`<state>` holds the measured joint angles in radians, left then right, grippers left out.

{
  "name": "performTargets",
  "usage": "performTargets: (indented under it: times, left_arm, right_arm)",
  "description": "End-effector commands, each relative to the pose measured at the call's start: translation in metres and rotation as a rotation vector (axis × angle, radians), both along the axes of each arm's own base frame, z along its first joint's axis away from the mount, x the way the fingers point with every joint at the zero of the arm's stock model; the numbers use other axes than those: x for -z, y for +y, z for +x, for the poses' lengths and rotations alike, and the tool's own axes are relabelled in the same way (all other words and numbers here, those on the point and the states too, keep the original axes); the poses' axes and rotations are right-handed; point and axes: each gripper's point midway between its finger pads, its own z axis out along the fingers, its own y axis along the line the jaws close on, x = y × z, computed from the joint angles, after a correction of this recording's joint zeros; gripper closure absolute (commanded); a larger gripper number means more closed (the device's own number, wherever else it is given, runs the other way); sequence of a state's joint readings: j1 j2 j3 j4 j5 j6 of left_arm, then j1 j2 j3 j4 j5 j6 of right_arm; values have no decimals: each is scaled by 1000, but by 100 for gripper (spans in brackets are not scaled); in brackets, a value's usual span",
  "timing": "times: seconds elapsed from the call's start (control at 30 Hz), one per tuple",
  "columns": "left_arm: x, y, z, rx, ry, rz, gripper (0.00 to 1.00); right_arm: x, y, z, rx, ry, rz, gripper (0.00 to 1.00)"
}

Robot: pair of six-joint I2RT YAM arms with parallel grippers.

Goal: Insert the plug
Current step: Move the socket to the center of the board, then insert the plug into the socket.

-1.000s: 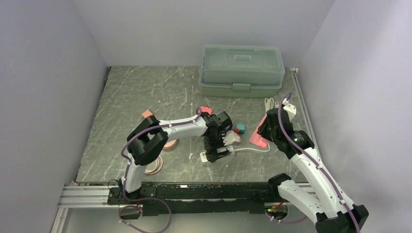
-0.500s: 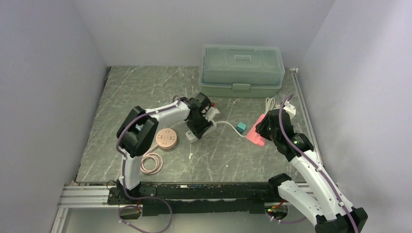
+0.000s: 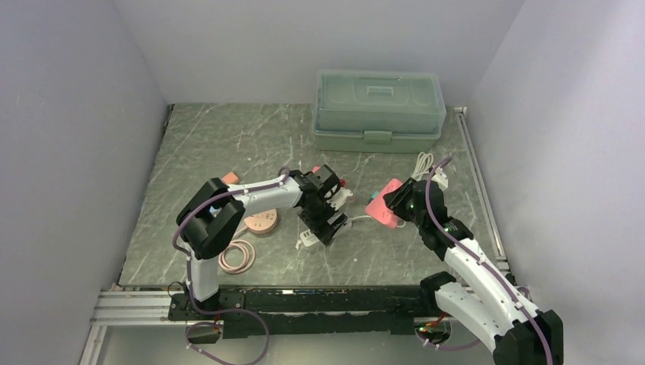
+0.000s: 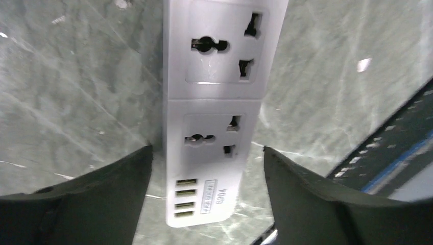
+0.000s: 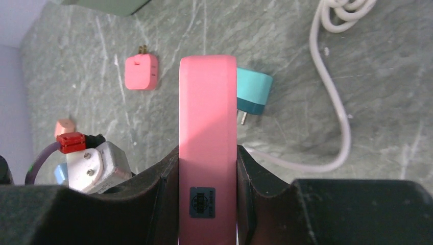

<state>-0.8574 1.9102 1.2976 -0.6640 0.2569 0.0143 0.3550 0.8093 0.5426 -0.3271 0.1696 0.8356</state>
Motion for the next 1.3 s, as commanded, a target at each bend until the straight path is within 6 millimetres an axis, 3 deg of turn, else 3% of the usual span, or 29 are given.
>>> performTargets:
  times: [0.0,0.17,0.33,0.47,0.6,0.9,0.97,1.17,1.27]
  left_arm:
    - [-3,2,-17,-81,113,-32,2]
    - [-22,4,5,-166,108,-71,0]
    - [-69,15,60,-270,41,-155,0]
    - [-92,24,76,-252,27,-213,0]
    - [-94,31,75,-194,-19,-235,0]
    - [-48,70,63,61,-169,-136,0]
    - [-54,68,61,70,-164,-159,0]
    - [-101,51,64,6,-86,-293,0]
    - [-97,48,46,-24,19,-333,0]
  right_arm:
    - [-38,22,19,-13,-181,157,100]
    - [-37,30,10,-3,-217,210,100]
    - [-33,46,-5,13,-233,297,100]
    - [-25,70,-13,-11,-219,357,100]
    - [-9,81,-18,-5,-187,374,100]
    - [20,81,-18,39,-163,415,100]
    - [23,82,-16,34,-164,401,100]
    - [4,90,-1,15,-229,381,100]
    - [-6,95,12,-4,-258,350,100]
